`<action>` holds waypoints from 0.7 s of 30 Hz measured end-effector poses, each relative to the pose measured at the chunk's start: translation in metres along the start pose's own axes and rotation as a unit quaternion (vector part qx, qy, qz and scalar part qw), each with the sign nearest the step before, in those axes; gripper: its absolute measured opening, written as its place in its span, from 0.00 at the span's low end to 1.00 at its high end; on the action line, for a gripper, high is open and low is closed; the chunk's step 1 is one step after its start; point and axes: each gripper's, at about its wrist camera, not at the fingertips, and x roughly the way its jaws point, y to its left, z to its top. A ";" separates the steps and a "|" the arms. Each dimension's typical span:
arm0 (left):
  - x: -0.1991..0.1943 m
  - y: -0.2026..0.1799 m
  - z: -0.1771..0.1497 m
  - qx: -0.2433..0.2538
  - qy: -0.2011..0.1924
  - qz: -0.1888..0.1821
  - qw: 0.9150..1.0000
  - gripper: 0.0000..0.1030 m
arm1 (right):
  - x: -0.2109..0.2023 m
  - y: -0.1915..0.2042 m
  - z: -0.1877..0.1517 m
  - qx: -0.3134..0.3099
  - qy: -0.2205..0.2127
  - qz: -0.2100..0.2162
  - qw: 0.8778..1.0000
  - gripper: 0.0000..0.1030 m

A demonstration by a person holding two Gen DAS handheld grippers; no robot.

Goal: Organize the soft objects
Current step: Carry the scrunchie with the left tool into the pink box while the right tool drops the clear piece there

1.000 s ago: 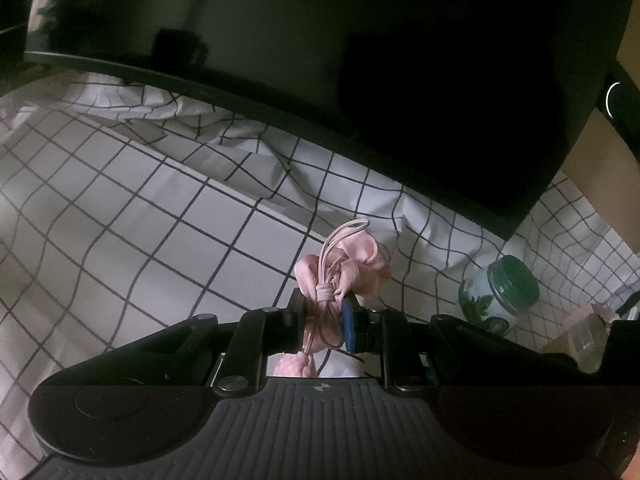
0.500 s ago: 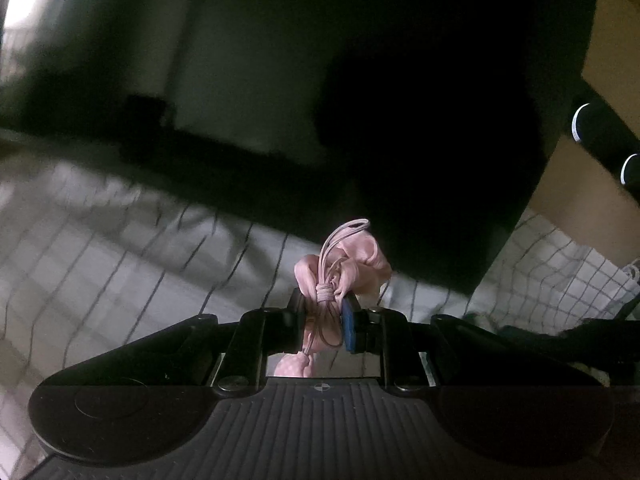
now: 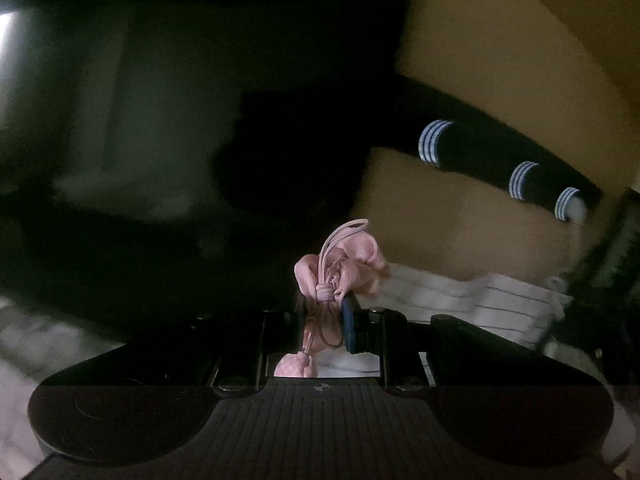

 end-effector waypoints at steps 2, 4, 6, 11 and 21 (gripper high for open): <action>0.011 -0.027 0.002 0.014 0.004 -0.025 1.000 0.21 | -0.013 -0.022 -0.004 0.002 -0.004 -0.025 1.000 0.12; 0.023 -0.054 0.003 0.024 0.009 -0.049 0.998 0.21 | -0.024 -0.049 -0.010 0.010 -0.004 -0.052 0.999 0.12; 0.037 -0.081 0.003 0.031 0.017 -0.074 0.997 0.21 | -0.034 -0.073 -0.017 0.019 -0.002 -0.075 0.997 0.12; 0.070 -0.135 -0.008 0.037 0.048 -0.130 0.990 0.21 | -0.053 -0.126 -0.042 0.045 0.009 -0.123 0.991 0.12; 0.145 -0.234 -0.098 0.057 0.192 -0.210 0.957 0.22 | -0.063 -0.194 -0.107 0.122 0.040 -0.129 0.983 0.12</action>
